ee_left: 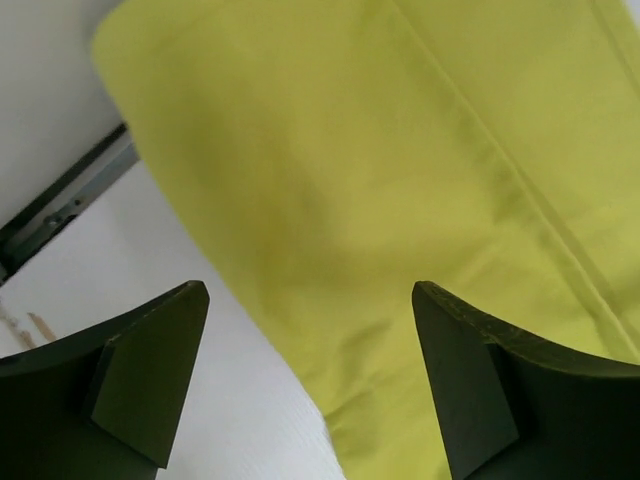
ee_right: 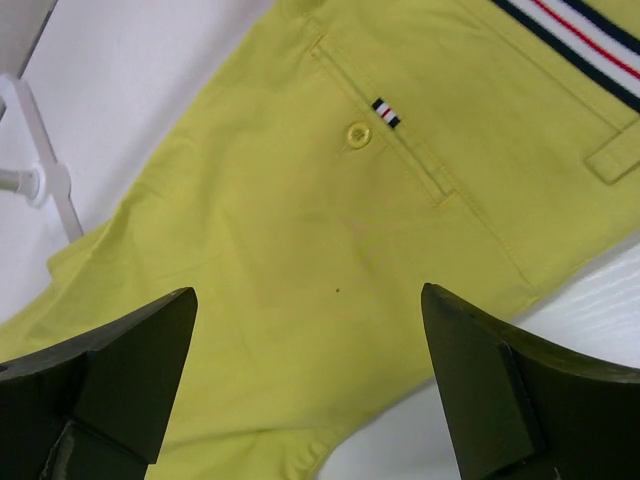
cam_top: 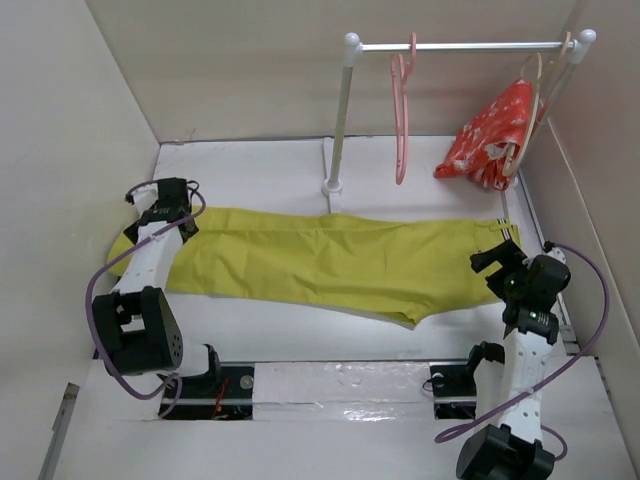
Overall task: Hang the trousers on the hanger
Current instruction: Fold the trousers at the center of the board.
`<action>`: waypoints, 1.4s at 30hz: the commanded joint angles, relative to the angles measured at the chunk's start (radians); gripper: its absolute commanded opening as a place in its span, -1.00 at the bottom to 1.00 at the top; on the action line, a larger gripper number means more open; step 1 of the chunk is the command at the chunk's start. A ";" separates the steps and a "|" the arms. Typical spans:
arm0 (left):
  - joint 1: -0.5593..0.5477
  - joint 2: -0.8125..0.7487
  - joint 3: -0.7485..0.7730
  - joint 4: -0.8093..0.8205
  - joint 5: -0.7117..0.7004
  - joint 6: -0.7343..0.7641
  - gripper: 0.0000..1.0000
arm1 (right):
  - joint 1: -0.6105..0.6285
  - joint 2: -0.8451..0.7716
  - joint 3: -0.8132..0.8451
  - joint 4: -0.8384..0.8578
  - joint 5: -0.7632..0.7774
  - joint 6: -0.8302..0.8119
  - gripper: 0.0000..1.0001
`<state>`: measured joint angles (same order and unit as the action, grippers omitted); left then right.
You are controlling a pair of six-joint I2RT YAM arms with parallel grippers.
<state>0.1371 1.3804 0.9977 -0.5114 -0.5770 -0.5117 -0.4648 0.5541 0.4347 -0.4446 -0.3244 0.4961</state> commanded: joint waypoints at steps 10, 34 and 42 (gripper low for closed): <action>-0.494 -0.133 0.085 0.210 0.282 -0.062 -0.62 | -0.100 0.109 -0.091 0.179 0.372 0.173 1.00; -1.084 -0.264 -0.421 0.611 0.123 -0.178 -1.00 | -0.235 0.427 -0.007 0.417 0.133 0.118 -1.00; -1.084 -0.288 -0.568 0.668 0.178 -0.257 -1.00 | 0.236 -0.111 0.007 0.181 0.042 0.076 -1.00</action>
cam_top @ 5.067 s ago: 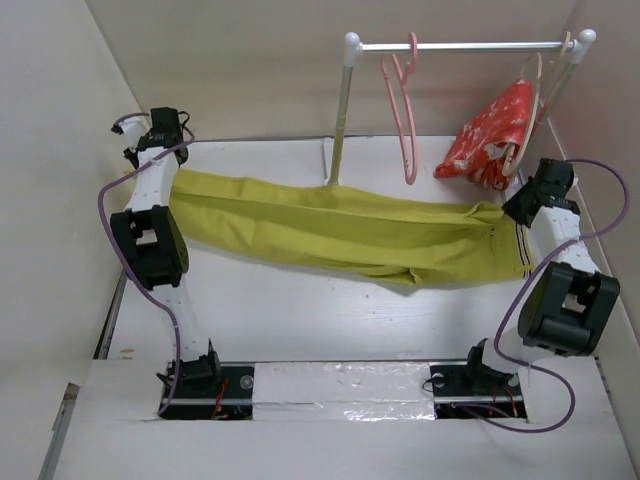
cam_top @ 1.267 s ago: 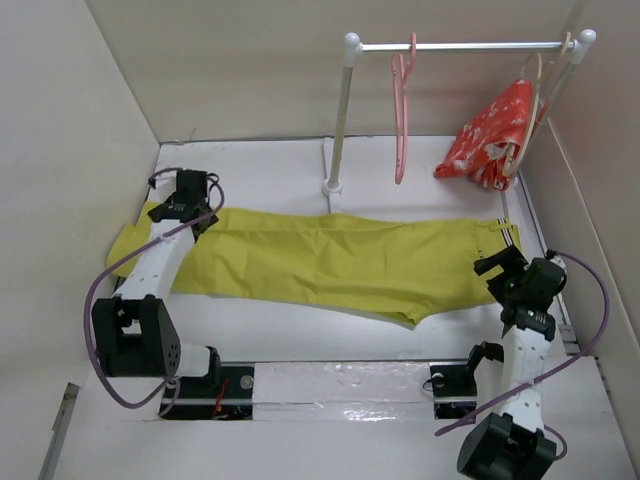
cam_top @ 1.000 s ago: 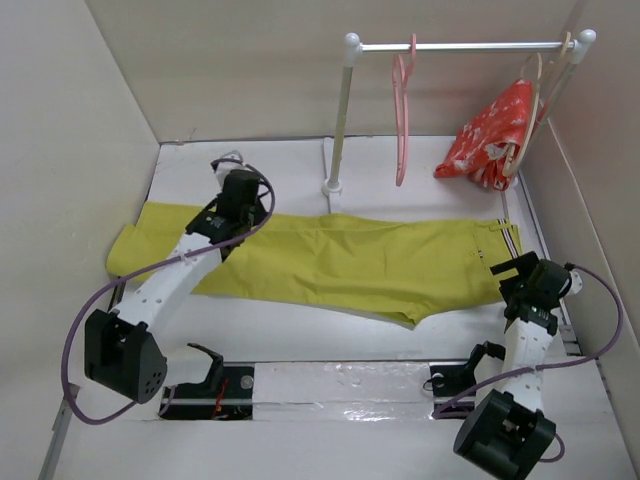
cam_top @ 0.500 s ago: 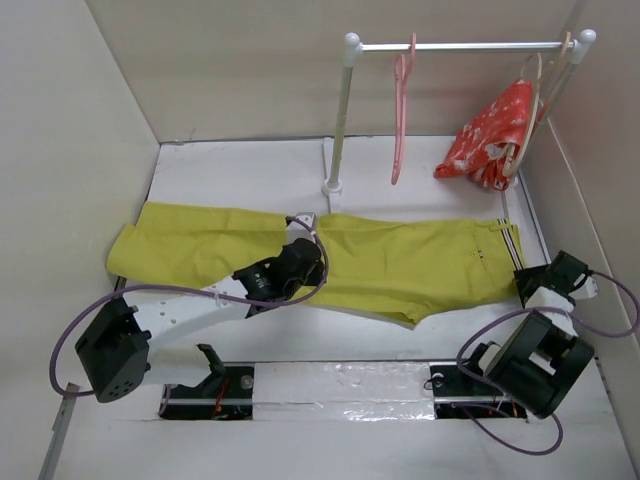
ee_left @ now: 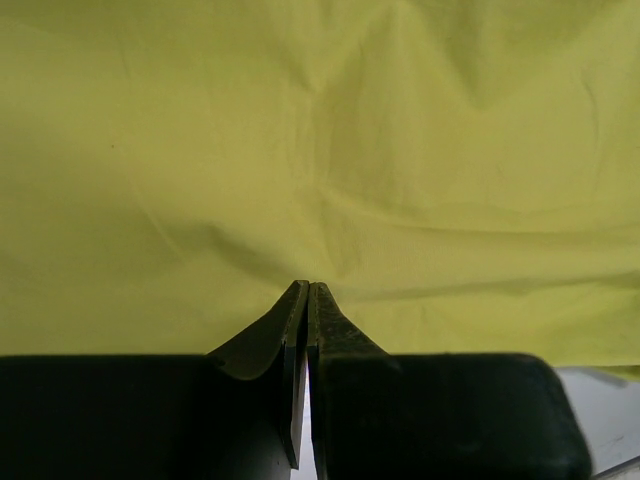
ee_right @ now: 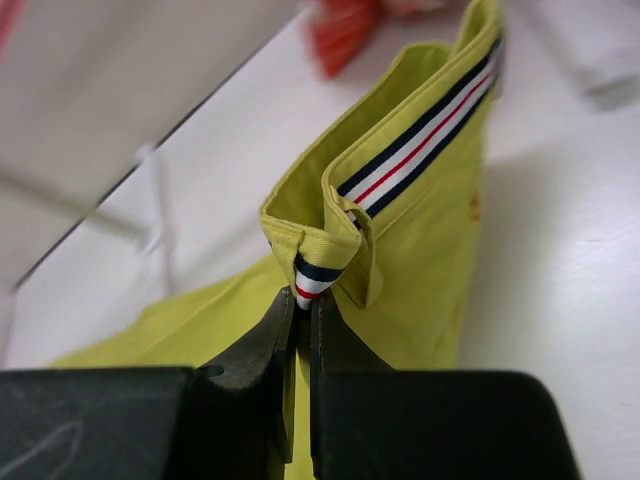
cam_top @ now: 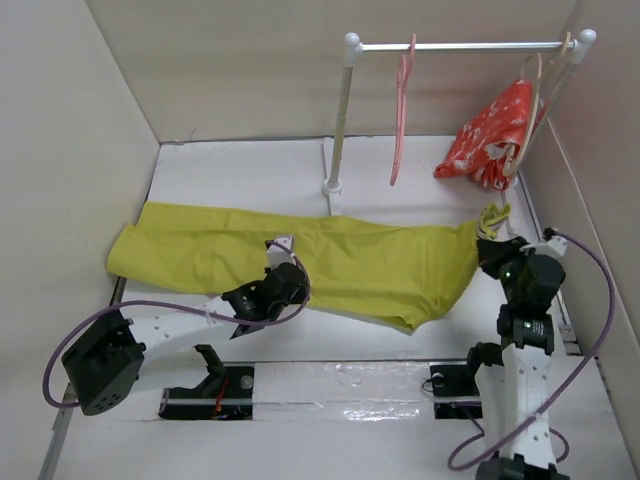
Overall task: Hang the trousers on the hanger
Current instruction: Fold the trousers at the center of the board.
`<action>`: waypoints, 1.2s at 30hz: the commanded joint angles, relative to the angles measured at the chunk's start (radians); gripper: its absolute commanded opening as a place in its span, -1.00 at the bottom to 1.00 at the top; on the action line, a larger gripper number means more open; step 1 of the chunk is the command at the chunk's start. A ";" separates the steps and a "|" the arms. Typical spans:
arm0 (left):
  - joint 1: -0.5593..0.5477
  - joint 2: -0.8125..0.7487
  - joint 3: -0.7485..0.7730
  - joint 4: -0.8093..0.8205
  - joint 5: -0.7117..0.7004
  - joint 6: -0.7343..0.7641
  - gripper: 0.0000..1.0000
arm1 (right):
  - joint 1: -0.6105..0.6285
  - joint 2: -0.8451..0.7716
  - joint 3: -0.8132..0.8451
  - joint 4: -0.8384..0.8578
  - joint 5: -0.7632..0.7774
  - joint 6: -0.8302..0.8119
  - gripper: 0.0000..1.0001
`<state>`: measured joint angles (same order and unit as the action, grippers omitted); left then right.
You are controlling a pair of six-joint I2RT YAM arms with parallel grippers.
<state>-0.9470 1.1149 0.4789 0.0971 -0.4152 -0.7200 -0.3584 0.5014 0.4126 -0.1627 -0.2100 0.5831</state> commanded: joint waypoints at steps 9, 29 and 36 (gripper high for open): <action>-0.021 0.071 -0.123 0.118 0.061 -0.146 -1.00 | 0.946 0.126 0.306 -0.129 0.268 0.073 -1.00; -0.179 0.307 -0.099 0.211 0.042 -0.243 -1.00 | 1.233 0.511 1.199 -0.198 0.486 -0.104 -1.00; -0.259 0.620 0.222 0.225 0.093 -0.168 -1.00 | 1.164 0.511 1.397 -0.290 0.419 -0.124 -1.00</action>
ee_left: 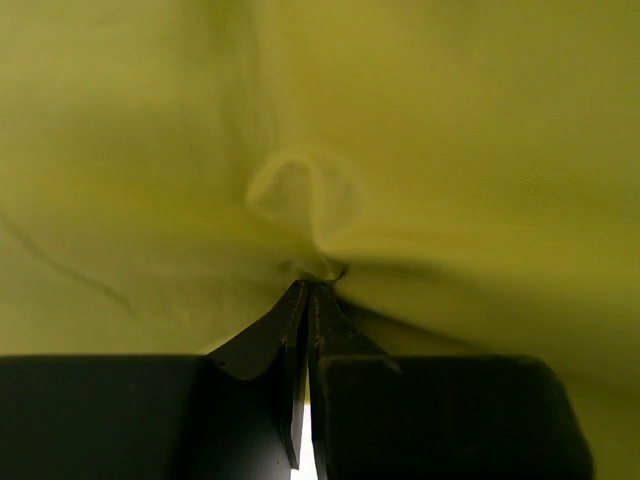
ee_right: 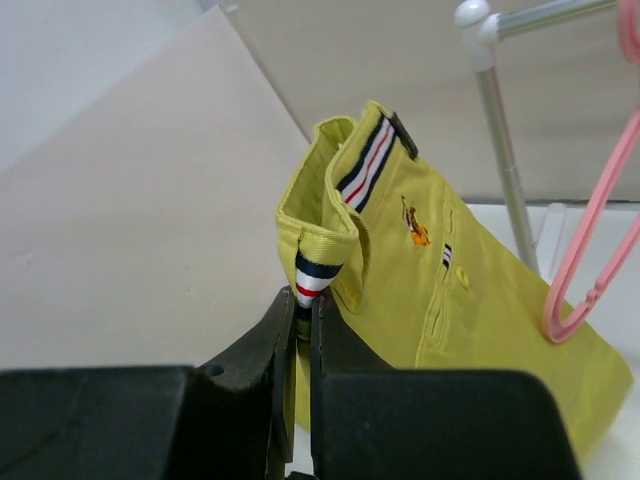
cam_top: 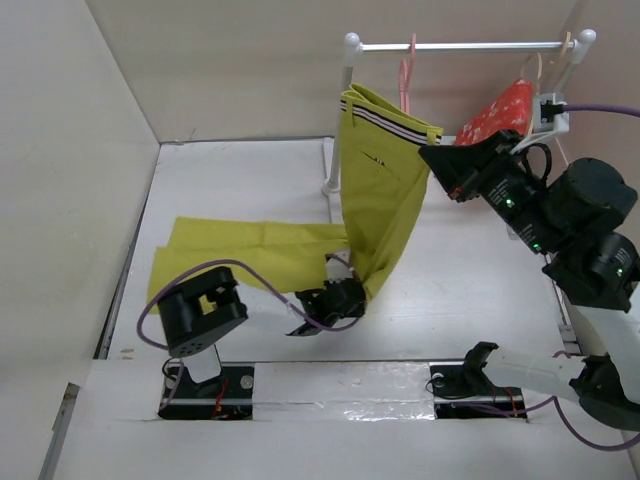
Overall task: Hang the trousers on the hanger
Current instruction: Fold the trousers at the center of the board.
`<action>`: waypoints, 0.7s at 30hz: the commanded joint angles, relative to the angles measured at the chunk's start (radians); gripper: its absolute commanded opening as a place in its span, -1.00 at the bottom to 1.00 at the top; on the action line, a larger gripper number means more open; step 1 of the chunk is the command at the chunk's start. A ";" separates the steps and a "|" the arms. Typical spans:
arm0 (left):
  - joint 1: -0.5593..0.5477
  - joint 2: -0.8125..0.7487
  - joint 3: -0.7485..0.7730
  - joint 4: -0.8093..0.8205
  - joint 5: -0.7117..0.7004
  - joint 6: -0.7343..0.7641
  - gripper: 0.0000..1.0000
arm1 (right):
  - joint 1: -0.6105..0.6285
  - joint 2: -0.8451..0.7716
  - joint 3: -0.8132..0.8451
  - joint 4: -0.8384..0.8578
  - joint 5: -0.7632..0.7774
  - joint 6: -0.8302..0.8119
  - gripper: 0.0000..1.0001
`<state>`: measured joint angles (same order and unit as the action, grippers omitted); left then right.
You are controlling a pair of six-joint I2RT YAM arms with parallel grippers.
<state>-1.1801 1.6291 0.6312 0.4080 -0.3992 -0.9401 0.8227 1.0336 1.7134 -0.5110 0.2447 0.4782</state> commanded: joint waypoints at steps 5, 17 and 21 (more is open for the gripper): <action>-0.081 0.276 0.324 -0.107 0.126 0.110 -1.00 | -0.031 0.028 0.157 -0.026 -0.081 -0.030 -1.00; -0.026 -0.228 0.118 -0.270 -0.021 0.188 0.25 | -0.140 0.008 0.038 0.000 -0.133 -0.053 -1.00; 0.063 -0.562 0.099 -0.458 -0.092 0.210 0.02 | -0.114 0.055 0.044 0.031 -0.160 -0.043 -1.00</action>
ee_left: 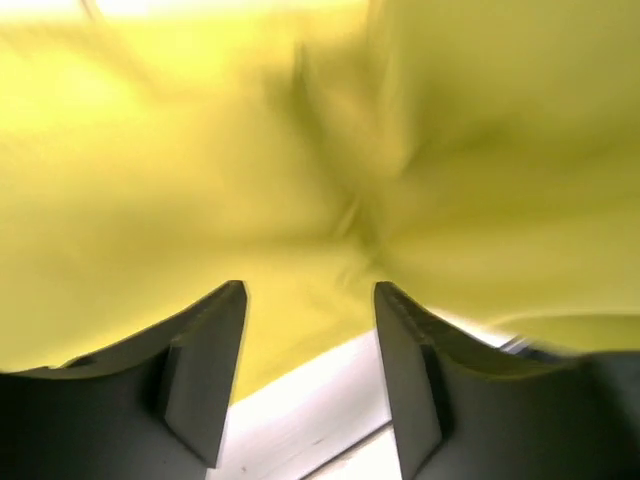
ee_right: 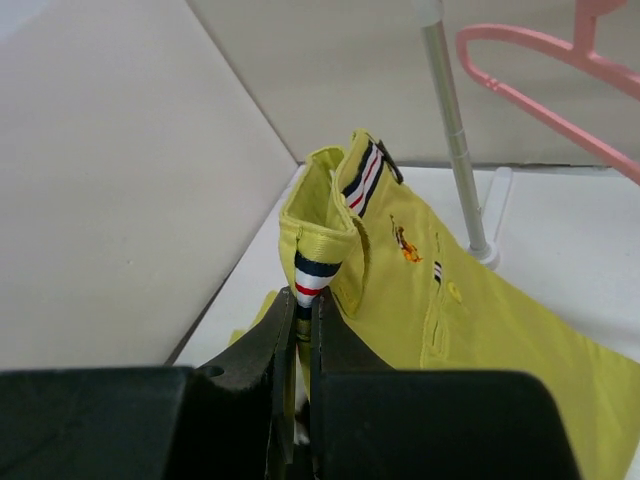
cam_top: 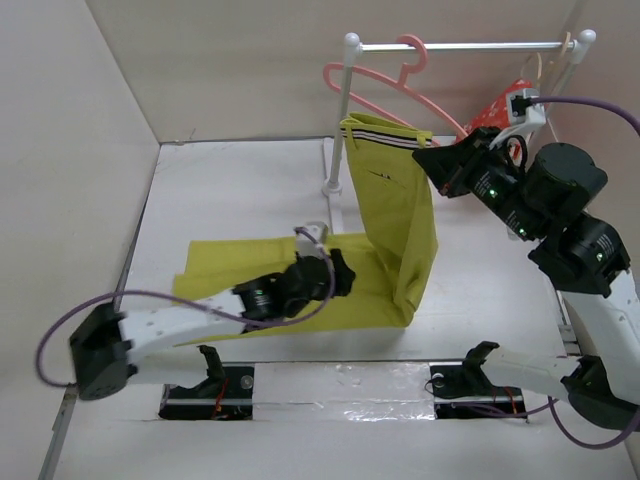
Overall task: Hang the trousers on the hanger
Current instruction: Fold the trousers at the center of the board.
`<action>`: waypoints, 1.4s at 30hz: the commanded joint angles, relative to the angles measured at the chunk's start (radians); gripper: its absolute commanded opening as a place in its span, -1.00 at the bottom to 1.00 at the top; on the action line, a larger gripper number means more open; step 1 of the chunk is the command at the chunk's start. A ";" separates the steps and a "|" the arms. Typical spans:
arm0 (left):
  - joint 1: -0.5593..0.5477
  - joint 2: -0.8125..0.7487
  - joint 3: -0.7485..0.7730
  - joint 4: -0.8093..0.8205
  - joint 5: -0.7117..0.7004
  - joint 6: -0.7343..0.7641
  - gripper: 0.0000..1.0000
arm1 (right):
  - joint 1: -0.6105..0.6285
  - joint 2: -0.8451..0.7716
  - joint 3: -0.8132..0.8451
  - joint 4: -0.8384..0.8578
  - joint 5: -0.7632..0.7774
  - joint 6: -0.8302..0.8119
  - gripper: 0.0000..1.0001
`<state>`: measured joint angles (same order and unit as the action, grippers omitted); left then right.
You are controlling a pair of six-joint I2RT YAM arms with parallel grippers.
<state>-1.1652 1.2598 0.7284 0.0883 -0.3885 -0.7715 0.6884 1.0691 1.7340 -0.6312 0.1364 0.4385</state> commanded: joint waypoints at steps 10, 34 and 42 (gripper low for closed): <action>0.226 -0.763 0.323 -0.537 -0.167 0.115 -0.83 | 0.353 0.402 0.090 0.402 0.124 0.002 -1.00; 0.217 -0.719 0.071 -0.515 -0.279 0.015 -0.32 | 0.333 0.335 -0.630 0.728 0.035 0.121 -0.77; 0.277 -0.309 -0.017 -0.203 -0.135 0.061 0.10 | 0.108 -0.058 -1.034 0.607 0.057 0.163 -0.05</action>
<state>-0.9237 0.8982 0.7116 -0.2749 -0.5732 -0.7380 0.8574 1.0195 0.7738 0.0452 0.1886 0.5827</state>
